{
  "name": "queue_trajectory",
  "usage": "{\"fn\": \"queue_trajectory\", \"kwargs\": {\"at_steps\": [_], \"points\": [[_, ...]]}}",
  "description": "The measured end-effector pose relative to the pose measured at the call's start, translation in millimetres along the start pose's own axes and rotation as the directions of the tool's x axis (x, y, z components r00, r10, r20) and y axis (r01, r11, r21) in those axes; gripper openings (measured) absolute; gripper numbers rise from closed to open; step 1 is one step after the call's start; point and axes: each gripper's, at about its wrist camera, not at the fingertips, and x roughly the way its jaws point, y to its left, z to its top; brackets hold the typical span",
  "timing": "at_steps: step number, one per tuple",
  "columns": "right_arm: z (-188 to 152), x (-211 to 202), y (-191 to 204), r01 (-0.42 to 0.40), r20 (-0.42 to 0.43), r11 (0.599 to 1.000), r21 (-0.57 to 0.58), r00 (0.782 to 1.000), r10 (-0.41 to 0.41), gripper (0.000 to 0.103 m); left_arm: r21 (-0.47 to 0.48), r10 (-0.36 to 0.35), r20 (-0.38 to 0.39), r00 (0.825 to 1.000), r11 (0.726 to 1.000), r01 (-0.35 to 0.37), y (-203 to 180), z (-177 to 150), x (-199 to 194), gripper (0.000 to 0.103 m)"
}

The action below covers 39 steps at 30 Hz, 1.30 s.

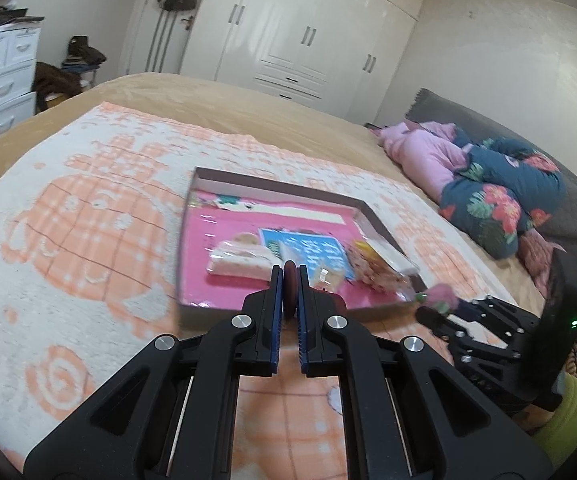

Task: Organize jewelry
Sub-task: 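Carry both clips into the tray and open both tools there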

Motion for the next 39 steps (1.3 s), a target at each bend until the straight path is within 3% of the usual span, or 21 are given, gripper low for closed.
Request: {"fn": "queue_trajectory", "kwargs": {"at_steps": [12, 23, 39], "points": [[30, 24, -11, 0.006, 0.0, 1.0, 0.009, 1.0, -0.006, 0.032, -0.067, 0.046, 0.009, 0.999, 0.997, -0.045, 29, 19, 19, 0.002], [46, 66, -24, 0.003, -0.079, 0.998, 0.07, 0.997, 0.002, 0.032, -0.087, 0.015, -0.045, 0.999, 0.996, -0.019, 34, 21, 49, 0.002], [57, 124, -11, 0.002, -0.182, 0.997, 0.071, 0.983, 0.011, 0.033, -0.104, 0.053, -0.086, 0.995, 0.993, -0.062, 50, 15, 65, 0.003]]}}
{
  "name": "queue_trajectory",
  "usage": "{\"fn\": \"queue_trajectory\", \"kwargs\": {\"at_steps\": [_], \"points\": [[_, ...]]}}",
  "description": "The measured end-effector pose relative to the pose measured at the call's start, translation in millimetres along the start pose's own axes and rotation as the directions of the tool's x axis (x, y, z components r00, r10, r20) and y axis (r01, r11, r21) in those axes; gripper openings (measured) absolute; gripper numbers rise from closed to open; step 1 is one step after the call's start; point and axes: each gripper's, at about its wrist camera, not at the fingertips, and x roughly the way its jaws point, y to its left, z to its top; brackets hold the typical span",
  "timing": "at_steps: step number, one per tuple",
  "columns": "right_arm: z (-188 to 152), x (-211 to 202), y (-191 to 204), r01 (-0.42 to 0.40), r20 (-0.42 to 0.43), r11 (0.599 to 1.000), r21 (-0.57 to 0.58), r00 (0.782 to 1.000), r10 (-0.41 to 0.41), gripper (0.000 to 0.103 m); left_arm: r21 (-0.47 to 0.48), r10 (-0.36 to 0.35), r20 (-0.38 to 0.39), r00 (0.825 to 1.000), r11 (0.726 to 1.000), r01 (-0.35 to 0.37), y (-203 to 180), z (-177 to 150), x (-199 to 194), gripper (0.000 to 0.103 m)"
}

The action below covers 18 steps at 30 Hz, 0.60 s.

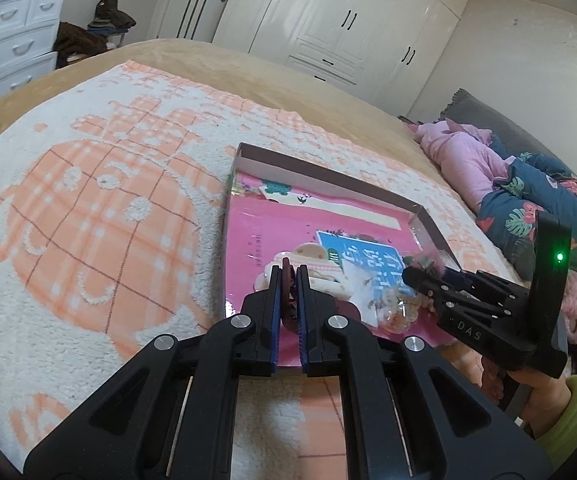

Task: Organize jewelry
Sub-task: 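Carry both clips into the tray and open both tools there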

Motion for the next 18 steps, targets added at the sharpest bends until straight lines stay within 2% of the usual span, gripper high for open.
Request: {"fn": "queue_trajectory", "kwargs": {"at_steps": [8, 14, 16, 18], "points": [[-7, -6, 3, -0.019, 0.017, 1.0, 0.006, 1.0, 0.019, 0.05, -0.007, 0.017, -0.007, 1.0, 1.0, -0.017, 5, -1, 2, 0.003], [-13, -30, 1, -0.024, 0.067, 1.0, 0.014, 0.998, 0.023, 0.062, -0.012, 0.017, 0.004, 1.0, 1.0, -0.017, 6, 0, -2, 0.003], [-15, -39, -1, -0.025, 0.083, 0.999, 0.021, 0.996, 0.023, 0.064, -0.013, 0.016, 0.011, 1.0, 1.0, -0.016, 5, 0, -5, 0.014], [-18, -47, -2, -0.024, 0.095, 0.999, 0.027, 0.995, 0.021, 0.067, -0.013, 0.022, 0.02, 1.0, 1.0, -0.022, 5, 1, -7, 0.031]]}}
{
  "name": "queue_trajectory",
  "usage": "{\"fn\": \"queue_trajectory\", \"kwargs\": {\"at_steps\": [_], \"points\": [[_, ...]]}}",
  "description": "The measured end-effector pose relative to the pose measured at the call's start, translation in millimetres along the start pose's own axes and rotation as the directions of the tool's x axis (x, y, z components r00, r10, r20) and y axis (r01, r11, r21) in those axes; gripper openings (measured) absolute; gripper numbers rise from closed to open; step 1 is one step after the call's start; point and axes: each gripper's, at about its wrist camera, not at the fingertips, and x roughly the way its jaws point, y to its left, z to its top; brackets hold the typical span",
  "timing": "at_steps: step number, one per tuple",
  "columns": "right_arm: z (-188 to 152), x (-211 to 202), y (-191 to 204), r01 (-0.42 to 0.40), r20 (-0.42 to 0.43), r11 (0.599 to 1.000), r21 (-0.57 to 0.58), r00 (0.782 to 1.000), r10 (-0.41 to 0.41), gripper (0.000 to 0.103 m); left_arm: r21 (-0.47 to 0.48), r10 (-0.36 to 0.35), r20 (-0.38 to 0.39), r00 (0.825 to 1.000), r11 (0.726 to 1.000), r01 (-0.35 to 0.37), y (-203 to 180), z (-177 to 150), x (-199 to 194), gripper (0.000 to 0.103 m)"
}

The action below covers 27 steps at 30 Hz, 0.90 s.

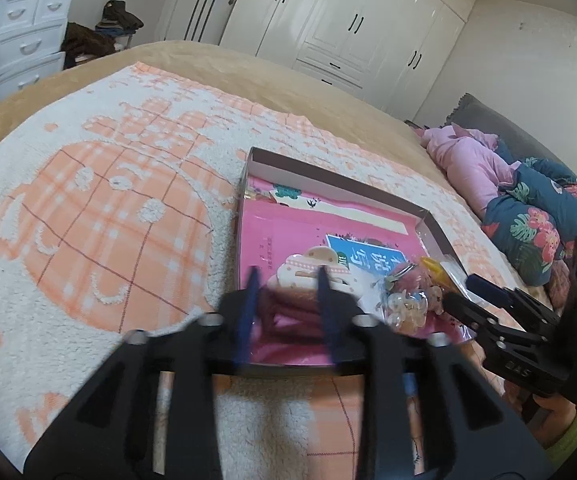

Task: Organize jewelry
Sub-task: 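Carry both clips into the tray and open both tools there, then lift both tools back from the tray toward the blue box and coiled tie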

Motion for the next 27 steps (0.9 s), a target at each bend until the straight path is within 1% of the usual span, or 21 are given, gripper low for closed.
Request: {"fn": "queue_trajectory", "kwargs": {"at_steps": [2, 4, 6, 7, 9, 13, 17, 19, 24, 27], "points": [[-2, -9, -3, -0.001, 0.013, 1.0, 0.01, 1.0, 0.001, 0.069, 0.004, -0.003, 0.008, 1.0, 1.0, 0.003, -1, 0, -4, 0.031], [-5, -18, -5, -0.003, 0.024, 1.0, 0.02, 1.0, 0.003, 0.069, 0.015, 0.001, 0.021, 1.0, 1.0, -0.001, -4, 0, -8, 0.034], [-7, -24, -5, -0.003, 0.03, 1.0, 0.023, 1.0, 0.002, 0.07, 0.025, 0.001, 0.034, 0.999, 1.0, -0.002, -7, 0, -13, 0.042], [-9, -28, -6, -0.001, 0.034, 1.0, 0.024, 0.999, 0.001, 0.071, 0.031, 0.003, 0.039, 0.999, 1.0, -0.004, -9, 0, -15, 0.044], [-12, -37, -7, 0.003, 0.044, 1.0, 0.03, 0.999, -0.004, 0.073, 0.053, 0.008, 0.057, 0.998, 0.999, -0.011, -14, -1, -22, 0.051], [-20, -53, -12, 0.002, 0.06, 0.999, 0.052, 0.998, -0.006, 0.074, 0.078, 0.002, 0.077, 0.997, 0.997, -0.008, -23, -4, -34, 0.059], [-29, -67, -15, 0.011, 0.07, 0.998, 0.061, 0.997, -0.015, 0.076, 0.099, 0.001, 0.092, 0.996, 0.995, -0.01, -30, -11, -44, 0.071], [-33, -73, -16, 0.014, 0.076, 0.998, 0.065, 0.997, -0.019, 0.077, 0.107, -0.003, 0.094, 0.996, 0.994, -0.007, -33, -14, -48, 0.073], [-45, -89, -20, 0.023, 0.083, 0.996, 0.081, 0.996, -0.03, 0.078, 0.123, -0.014, 0.099, 0.995, 0.992, 0.002, -43, -19, -55, 0.087], [-53, -96, -23, 0.028, 0.083, 0.995, 0.093, 0.996, -0.036, 0.078, 0.137, -0.02, 0.1, 0.995, 0.991, 0.006, -48, -23, -58, 0.091]]}}
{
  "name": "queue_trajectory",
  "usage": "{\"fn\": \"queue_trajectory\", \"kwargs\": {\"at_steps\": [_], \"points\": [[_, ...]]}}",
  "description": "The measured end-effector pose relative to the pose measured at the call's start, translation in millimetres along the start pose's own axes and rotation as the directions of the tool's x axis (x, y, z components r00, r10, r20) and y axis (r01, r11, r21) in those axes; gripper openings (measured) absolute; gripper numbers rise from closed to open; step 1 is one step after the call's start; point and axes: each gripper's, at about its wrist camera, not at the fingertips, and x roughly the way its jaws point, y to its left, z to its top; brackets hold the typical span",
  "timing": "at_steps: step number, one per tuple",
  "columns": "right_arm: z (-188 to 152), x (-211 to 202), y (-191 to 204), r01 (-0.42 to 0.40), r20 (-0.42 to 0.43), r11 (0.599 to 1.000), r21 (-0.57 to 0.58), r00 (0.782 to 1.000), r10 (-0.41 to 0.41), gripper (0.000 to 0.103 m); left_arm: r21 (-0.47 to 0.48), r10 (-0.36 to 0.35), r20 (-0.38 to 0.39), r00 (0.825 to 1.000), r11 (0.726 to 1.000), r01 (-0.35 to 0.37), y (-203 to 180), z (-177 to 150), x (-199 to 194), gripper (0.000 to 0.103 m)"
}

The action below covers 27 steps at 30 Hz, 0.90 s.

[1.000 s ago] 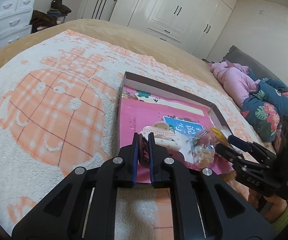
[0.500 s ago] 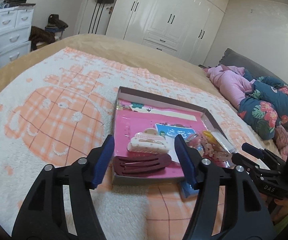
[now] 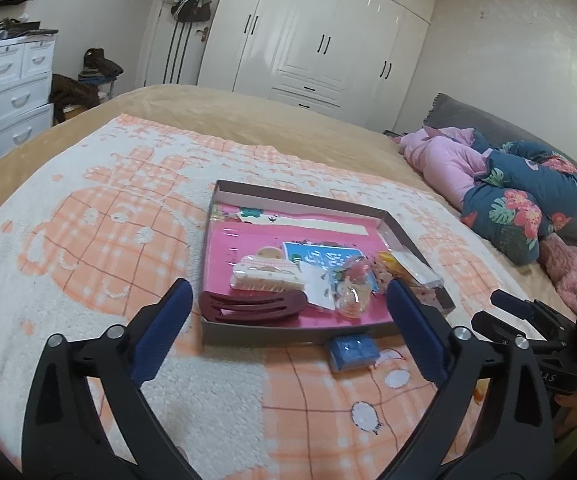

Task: Organize jewelry
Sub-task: 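Lift both tools back from the tray toward the blue box and coiled tie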

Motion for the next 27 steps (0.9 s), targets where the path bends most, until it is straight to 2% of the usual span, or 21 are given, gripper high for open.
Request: {"fn": "queue_trajectory", "kwargs": {"at_steps": [19, 27], "points": [[-33, -18, -14, 0.055, -0.03, 0.998, 0.015, 0.998, -0.055, 0.08, 0.065, -0.046, -0.058, 0.997, 0.997, 0.05, -33, -20, 8, 0.091], [-45, -13, -19, 0.057, -0.079, 0.998, 0.02, 0.995, -0.055, 0.08, 0.082, -0.051, -0.104, 0.993, 0.995, 0.059, -40, -33, 21, 0.091]]}}
